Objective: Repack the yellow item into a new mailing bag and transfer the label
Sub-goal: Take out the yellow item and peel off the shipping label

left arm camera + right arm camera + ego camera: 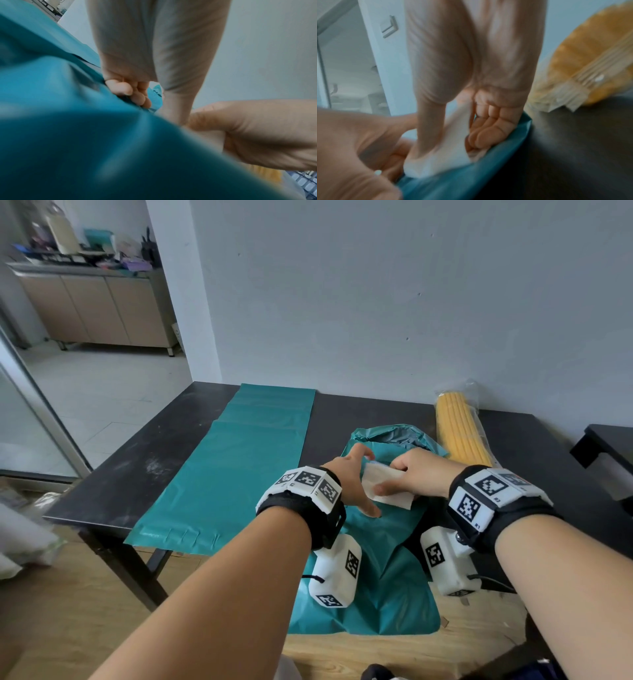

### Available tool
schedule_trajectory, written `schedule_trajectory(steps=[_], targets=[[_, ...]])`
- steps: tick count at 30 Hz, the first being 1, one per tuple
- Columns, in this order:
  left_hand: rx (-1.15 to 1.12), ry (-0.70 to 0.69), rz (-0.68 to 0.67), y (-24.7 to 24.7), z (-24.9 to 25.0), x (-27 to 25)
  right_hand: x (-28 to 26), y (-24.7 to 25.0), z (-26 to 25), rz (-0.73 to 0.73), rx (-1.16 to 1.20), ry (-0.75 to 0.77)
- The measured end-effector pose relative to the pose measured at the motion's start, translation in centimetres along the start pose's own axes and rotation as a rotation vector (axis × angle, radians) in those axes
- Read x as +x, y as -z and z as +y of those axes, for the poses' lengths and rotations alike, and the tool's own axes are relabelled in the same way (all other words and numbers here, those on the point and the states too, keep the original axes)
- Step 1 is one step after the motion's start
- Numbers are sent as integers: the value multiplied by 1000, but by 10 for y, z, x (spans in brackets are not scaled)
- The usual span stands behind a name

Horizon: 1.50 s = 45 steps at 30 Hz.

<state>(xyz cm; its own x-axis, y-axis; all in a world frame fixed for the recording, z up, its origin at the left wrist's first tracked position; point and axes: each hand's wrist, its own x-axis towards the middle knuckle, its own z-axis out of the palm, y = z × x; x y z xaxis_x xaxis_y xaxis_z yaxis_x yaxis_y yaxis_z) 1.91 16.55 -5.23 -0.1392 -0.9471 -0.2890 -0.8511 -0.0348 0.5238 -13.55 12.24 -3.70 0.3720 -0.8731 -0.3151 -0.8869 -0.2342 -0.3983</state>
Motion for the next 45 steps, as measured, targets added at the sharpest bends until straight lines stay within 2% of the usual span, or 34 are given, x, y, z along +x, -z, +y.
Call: schedule_trajectory(steps=[2, 6, 30, 34, 38, 39, 43, 45], targets=[[1, -6, -3, -1, 0, 0, -5, 5, 4, -27, 81, -9], [20, -3, -6, -2, 1, 0, -13, 6, 8, -81, 89, 6], [51, 11, -7, -3, 3, 0, 3, -2, 15, 18, 85, -23], [57, 22, -25, -1, 2, 0, 0, -1, 16, -1, 145, -39], [67, 35, -41, 4, 1, 2, -6, 6, 13, -98, 422, -63], [70, 38, -41, 5, 1, 2, -7, 8, 13, -110, 428, -51], [74, 43, -40, 5, 2, 2, -3, 6, 2, -10, 91, 24], [79, 36, -32, 5, 2, 2, 4, -1, -3, 39, 16, 26]])
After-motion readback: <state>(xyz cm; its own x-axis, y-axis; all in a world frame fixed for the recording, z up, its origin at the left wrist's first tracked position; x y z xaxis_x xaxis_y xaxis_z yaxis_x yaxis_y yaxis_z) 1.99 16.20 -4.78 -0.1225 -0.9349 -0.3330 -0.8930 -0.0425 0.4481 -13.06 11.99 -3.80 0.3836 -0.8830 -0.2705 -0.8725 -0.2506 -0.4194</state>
